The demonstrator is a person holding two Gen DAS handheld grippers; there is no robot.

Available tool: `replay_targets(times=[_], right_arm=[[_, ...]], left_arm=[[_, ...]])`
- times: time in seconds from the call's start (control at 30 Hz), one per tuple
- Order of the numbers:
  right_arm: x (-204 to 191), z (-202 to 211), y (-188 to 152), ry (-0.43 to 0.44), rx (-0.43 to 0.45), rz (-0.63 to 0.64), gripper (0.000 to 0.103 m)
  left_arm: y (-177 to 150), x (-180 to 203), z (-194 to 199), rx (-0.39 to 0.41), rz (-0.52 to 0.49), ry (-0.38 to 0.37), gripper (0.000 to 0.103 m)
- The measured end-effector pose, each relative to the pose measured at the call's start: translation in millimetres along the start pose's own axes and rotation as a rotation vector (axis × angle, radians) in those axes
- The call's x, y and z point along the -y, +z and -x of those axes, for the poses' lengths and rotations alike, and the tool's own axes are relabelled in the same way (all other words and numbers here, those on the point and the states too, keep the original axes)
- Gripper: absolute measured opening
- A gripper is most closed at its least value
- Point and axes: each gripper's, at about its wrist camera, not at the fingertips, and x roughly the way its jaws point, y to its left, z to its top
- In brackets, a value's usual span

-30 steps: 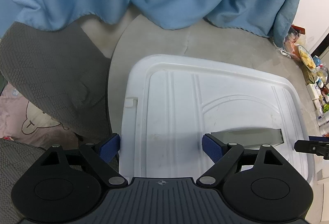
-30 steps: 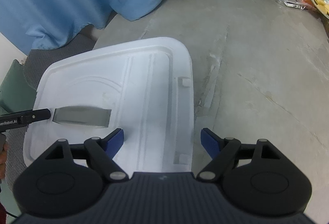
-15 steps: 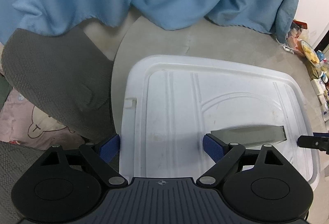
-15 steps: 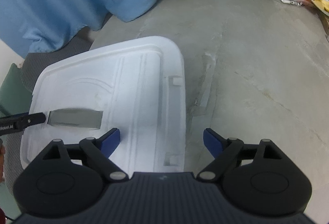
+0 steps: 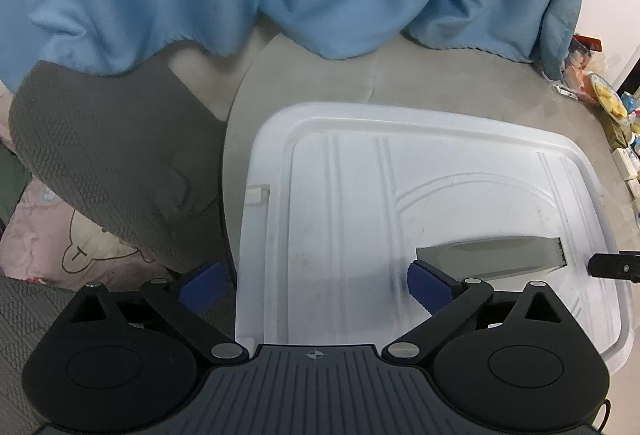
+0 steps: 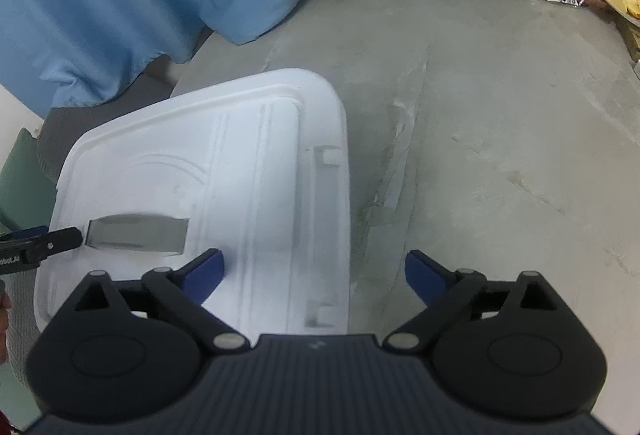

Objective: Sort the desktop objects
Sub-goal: 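Press the lid down onto the bin with both grippers to seat it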

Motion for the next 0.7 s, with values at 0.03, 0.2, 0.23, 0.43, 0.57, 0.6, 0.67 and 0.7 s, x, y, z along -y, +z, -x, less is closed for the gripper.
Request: replay_targets(times=[0.03,0.2,0.23,0.43,0.57,0.6,0.67,0.7], right_arm=[[0.3,-0.3,0.2,-0.001,0.000,-0.002,0.100],[-9.3,3.7,-0.7,-0.049,0.021,0.025,0.101],[-12.1,5.7,-1.1,-0.063,0.029,0.030,0.100],[-25.2,7.5,-13.2,-0.090,0.057,0.059,0.101],[-24.0,7.7,-16.6,-0.096,0.081,0.051,0.101],[-24.2,7.2,-17.3,-0.097,0.088,0.052,0.102],[-24.0,6.8,-19.4,-0.100,0.101,0.048,0.102],[-23.7,7.1,-20.7,-0.101,0.107,0.043,0.102]], left_arm=[[-1.0,0.0,-0.5,0.005,-0.002,0.000,0.101],[-1.9,-0.3,-2.5,0.010,0.011,-0.005,0.103],[-1.6,0.3,-2.0,0.010,0.013,-0.002,0.103],[-9.9,9.4,3.8,0.029,-0.009,0.019,0.103],[-15.1,13.0,5.2,0.056,-0.029,0.031,0.103],[-15.8,13.8,5.4,0.061,-0.033,0.034,0.103],[-17.7,16.0,7.4,0.074,-0.044,0.045,0.103],[-18.8,17.7,7.9,0.081,-0.054,0.052,0.103]])
